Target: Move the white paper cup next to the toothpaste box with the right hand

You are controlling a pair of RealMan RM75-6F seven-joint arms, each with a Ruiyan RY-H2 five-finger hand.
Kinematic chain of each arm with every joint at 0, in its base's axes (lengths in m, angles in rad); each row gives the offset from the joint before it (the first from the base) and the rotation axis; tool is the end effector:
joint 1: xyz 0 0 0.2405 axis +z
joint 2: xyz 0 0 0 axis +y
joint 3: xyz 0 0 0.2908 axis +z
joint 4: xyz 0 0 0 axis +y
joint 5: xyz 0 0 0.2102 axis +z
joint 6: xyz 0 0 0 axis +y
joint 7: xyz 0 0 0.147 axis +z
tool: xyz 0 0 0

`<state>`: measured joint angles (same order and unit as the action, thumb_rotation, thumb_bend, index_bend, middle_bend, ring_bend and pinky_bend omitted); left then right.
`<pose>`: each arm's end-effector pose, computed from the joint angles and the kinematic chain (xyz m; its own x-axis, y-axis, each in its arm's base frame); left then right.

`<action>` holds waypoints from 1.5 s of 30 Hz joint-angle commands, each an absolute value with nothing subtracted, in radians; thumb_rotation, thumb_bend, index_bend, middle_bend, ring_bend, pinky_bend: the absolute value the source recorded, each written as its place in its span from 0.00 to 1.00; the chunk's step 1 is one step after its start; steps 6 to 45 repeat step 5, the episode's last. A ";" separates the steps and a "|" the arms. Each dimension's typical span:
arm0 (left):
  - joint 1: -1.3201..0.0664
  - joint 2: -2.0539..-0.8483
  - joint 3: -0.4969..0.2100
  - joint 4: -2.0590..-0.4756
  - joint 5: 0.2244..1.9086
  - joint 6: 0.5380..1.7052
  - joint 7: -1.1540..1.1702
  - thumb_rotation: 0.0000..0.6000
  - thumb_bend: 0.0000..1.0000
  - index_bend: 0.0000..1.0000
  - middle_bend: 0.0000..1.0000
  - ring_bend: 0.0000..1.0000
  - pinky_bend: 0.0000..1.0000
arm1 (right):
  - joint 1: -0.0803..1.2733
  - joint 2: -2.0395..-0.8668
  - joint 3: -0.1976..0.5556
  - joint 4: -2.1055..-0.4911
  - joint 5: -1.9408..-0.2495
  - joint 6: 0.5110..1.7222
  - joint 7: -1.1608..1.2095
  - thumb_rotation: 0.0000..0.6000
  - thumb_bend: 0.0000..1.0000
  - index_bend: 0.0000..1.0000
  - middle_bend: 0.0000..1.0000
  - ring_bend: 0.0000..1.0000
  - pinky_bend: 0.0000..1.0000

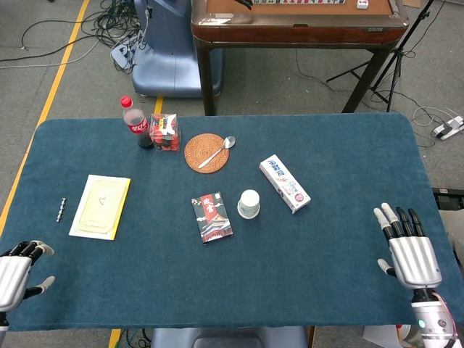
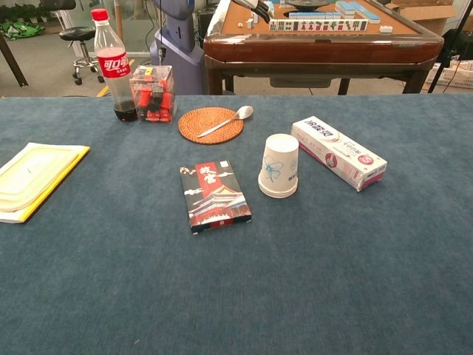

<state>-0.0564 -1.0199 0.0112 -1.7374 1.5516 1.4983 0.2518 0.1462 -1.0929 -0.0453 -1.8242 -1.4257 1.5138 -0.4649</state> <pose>-0.3254 0.1627 0.1876 0.5953 0.0526 0.8018 0.8035 -0.0458 -0.5935 -0.3073 -0.1819 0.1602 0.6377 -0.0670 0.7674 -0.7698 -0.0180 0.6381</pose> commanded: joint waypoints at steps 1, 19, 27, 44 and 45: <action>-0.056 -1.026 0.009 -1.738 1.554 1.503 0.260 1.00 0.09 0.42 0.38 0.32 0.50 | 0.136 -1.077 -0.036 -1.817 -1.416 1.501 -0.427 1.00 0.00 0.02 0.09 0.00 0.04; -0.055 -1.030 0.009 -1.736 1.553 1.504 0.260 1.00 0.09 0.42 0.38 0.32 0.50 | 0.140 -1.073 -0.024 -1.813 -1.398 1.474 -0.413 1.00 0.00 0.03 0.09 0.00 0.04; -0.055 -1.030 0.009 -1.736 1.553 1.504 0.260 1.00 0.09 0.42 0.38 0.32 0.50 | 0.140 -1.073 -0.024 -1.813 -1.398 1.474 -0.413 1.00 0.00 0.03 0.09 0.00 0.04; -0.055 -1.030 0.009 -1.736 1.553 1.504 0.260 1.00 0.09 0.42 0.38 0.32 0.50 | 0.140 -1.073 -0.024 -1.813 -1.398 1.474 -0.413 1.00 0.00 0.03 0.09 0.00 0.04; -0.055 -1.030 0.009 -1.736 1.553 1.504 0.260 1.00 0.09 0.42 0.38 0.32 0.50 | 0.140 -1.073 -0.024 -1.813 -1.398 1.474 -0.413 1.00 0.00 0.03 0.09 0.00 0.04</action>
